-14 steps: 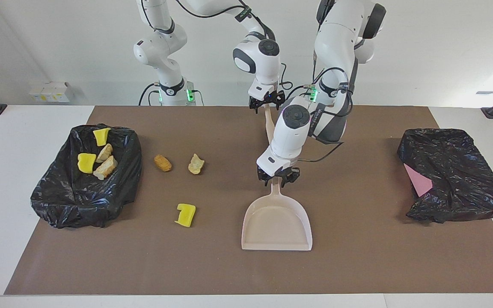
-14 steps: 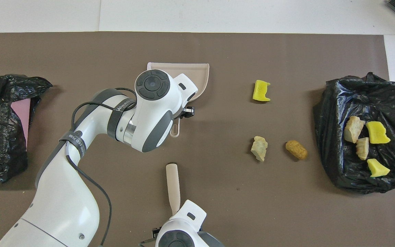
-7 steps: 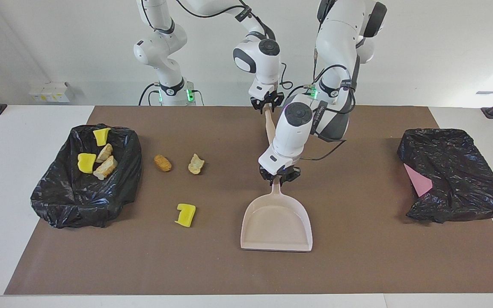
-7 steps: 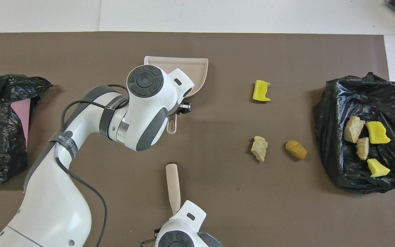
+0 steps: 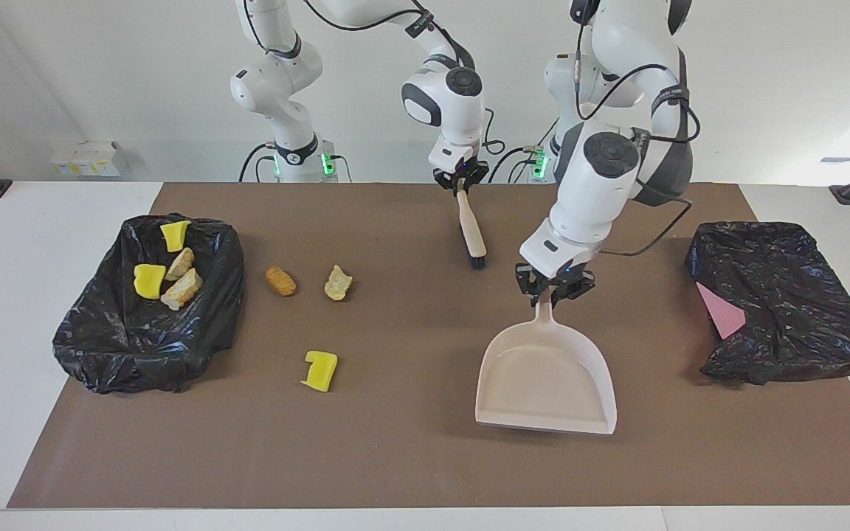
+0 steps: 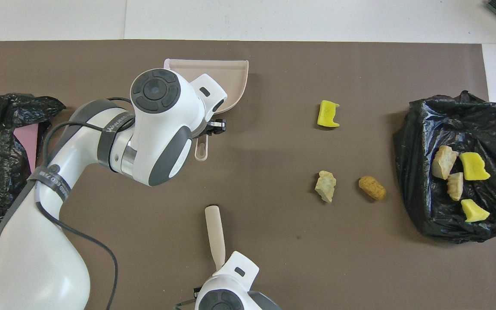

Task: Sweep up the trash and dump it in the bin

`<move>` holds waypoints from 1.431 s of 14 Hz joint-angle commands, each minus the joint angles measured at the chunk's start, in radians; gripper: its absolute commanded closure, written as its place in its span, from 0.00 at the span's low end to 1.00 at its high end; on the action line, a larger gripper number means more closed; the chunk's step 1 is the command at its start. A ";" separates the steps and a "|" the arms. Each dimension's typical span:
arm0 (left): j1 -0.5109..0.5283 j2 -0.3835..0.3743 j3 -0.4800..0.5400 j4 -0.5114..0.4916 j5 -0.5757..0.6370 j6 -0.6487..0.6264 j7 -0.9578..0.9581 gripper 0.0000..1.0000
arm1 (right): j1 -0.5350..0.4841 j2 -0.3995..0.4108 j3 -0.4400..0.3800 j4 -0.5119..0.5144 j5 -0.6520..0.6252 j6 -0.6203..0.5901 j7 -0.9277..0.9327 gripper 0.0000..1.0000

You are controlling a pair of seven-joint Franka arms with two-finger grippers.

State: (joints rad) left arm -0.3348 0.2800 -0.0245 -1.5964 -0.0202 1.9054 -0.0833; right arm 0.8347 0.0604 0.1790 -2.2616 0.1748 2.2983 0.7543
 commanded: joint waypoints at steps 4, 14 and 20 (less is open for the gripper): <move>0.117 -0.058 -0.008 -0.008 0.017 -0.129 0.360 1.00 | -0.014 -0.045 -0.009 0.001 -0.027 0.012 0.028 1.00; 0.261 -0.082 -0.008 -0.076 0.019 -0.143 0.925 1.00 | -0.371 -0.275 -0.009 -0.001 -0.153 -0.294 0.026 1.00; 0.243 -0.097 -0.008 -0.160 0.039 -0.037 1.348 1.00 | -0.623 -0.283 -0.006 -0.016 -0.216 -0.427 -0.010 1.00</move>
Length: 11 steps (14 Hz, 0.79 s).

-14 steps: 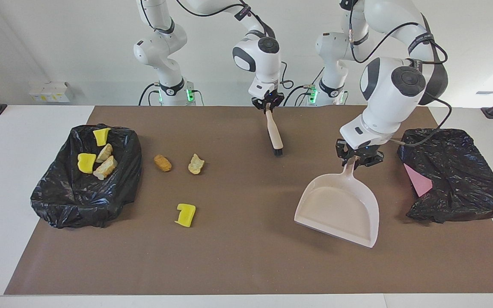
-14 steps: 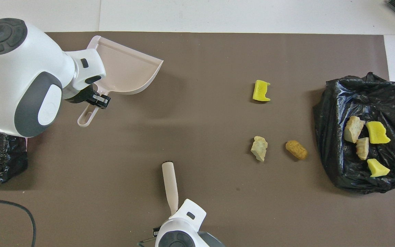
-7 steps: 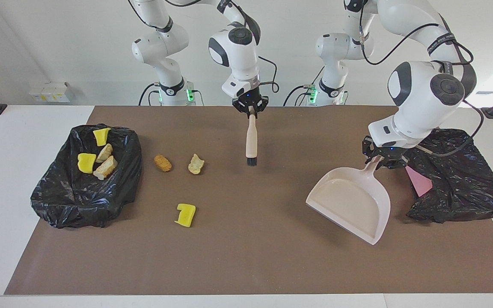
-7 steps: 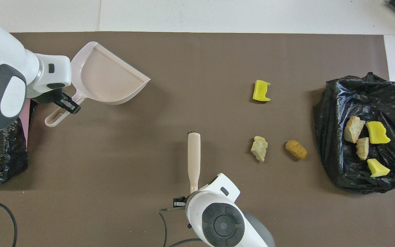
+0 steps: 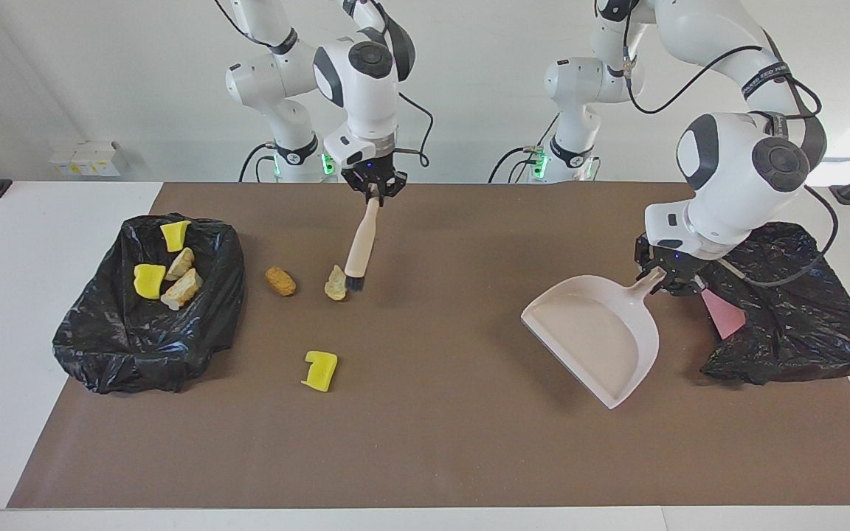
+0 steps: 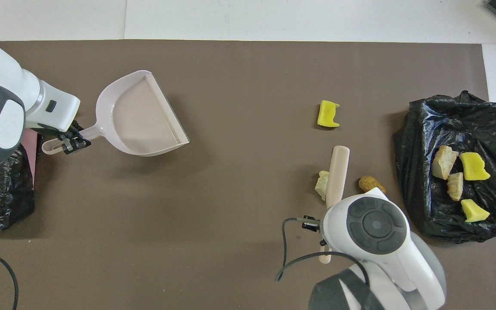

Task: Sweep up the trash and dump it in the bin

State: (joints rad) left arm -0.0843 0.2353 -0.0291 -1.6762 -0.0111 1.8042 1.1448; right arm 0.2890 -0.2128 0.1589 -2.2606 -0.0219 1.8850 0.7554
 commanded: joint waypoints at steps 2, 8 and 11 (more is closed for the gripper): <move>-0.012 -0.053 -0.005 -0.103 0.037 0.070 0.130 1.00 | -0.154 -0.008 0.014 -0.023 -0.056 -0.065 -0.072 1.00; -0.152 -0.080 -0.006 -0.224 0.072 0.203 0.133 1.00 | -0.235 -0.079 0.018 -0.149 -0.075 -0.090 -0.189 1.00; -0.247 -0.088 -0.006 -0.273 0.097 0.237 0.019 1.00 | -0.238 -0.109 0.016 -0.198 -0.075 -0.086 -0.215 1.00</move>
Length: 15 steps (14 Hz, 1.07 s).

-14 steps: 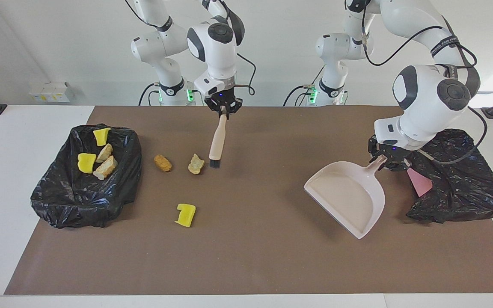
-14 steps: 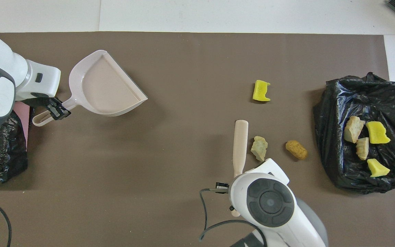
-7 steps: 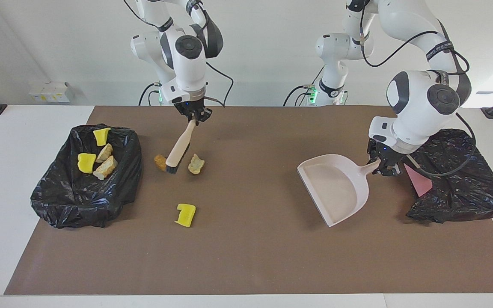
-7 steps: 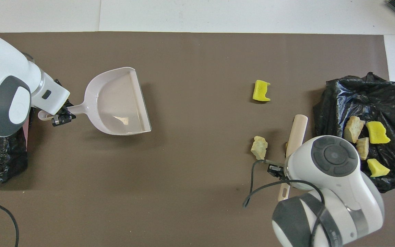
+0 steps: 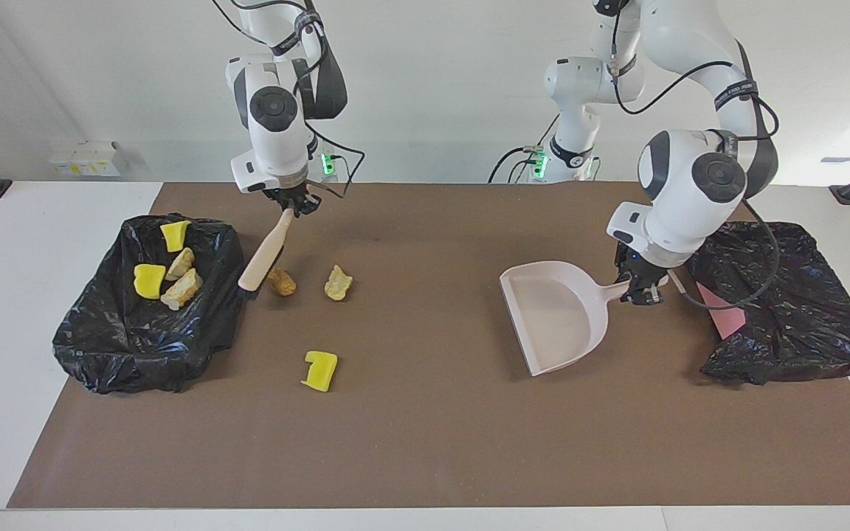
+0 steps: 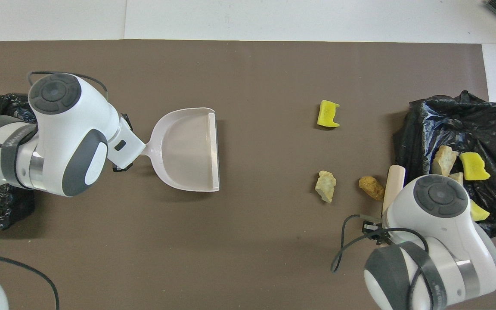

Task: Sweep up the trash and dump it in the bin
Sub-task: 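Sweep beige chunks into the dustpan with the right gripper while the left gripper holds it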

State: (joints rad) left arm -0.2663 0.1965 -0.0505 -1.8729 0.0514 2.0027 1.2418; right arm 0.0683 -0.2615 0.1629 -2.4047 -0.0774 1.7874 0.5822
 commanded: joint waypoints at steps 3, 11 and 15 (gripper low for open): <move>-0.151 -0.066 0.015 -0.101 0.070 0.033 -0.240 1.00 | -0.021 -0.038 0.012 -0.094 -0.076 0.049 -0.065 1.00; -0.292 -0.062 0.006 -0.115 0.071 -0.036 -0.562 1.00 | 0.008 0.065 0.017 0.007 0.034 0.113 -0.277 1.00; -0.297 -0.080 0.004 -0.163 0.071 -0.010 -0.558 1.00 | 0.054 0.100 0.017 0.056 0.187 0.141 -0.262 1.00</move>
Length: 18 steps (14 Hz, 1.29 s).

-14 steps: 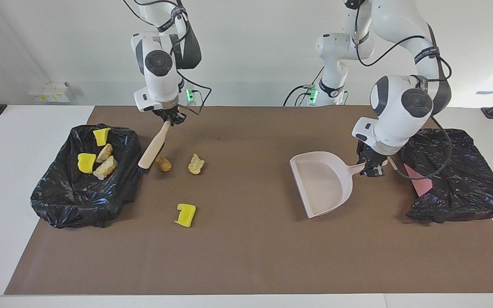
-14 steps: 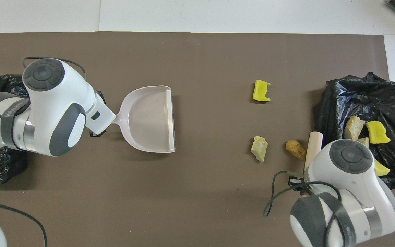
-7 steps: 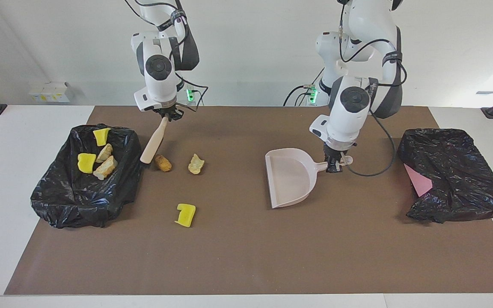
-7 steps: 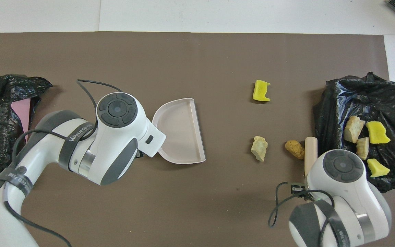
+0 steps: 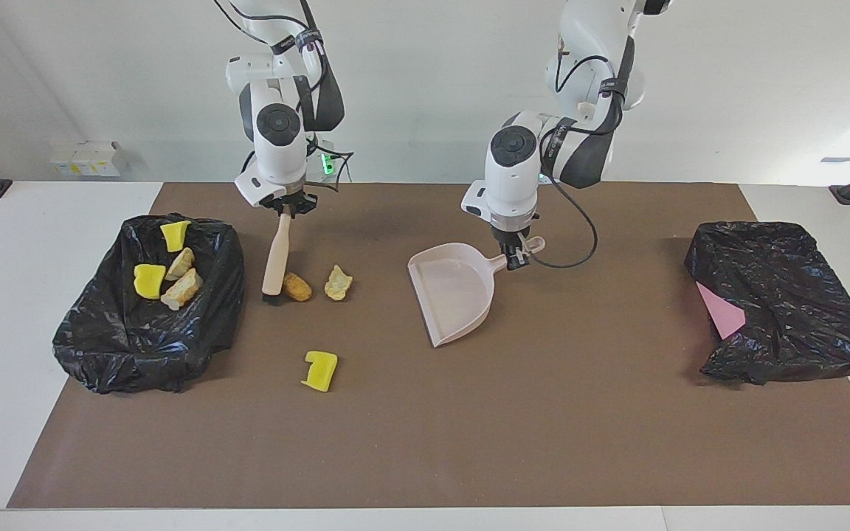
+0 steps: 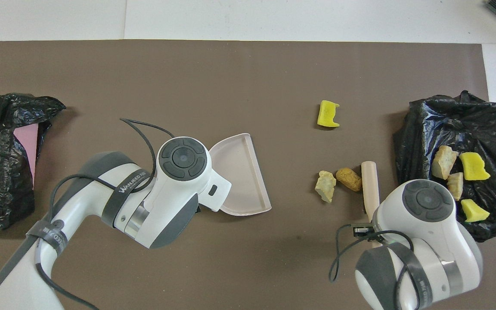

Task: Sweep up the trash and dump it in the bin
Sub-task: 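Sweep beige chunks into the dustpan with the right gripper while the left gripper holds it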

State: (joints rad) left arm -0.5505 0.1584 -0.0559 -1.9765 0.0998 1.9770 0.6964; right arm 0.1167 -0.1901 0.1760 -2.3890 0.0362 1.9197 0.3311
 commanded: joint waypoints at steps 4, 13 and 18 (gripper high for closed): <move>-0.014 -0.051 0.007 -0.093 0.023 0.072 -0.006 1.00 | 0.113 0.122 0.005 0.106 0.148 0.051 0.124 1.00; -0.006 -0.076 0.008 -0.177 0.021 0.229 0.115 1.00 | 0.359 0.202 0.005 0.266 0.240 0.090 0.324 1.00; 0.043 -0.065 0.007 -0.180 0.003 0.295 0.176 1.00 | 0.336 0.274 0.003 0.431 0.075 -0.037 0.309 1.00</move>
State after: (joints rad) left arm -0.5383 0.1169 -0.0481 -2.1227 0.1009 2.2310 0.8429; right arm 0.4755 0.0187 0.1775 -2.0565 0.1810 1.9423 0.6468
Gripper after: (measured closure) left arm 0.687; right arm 0.731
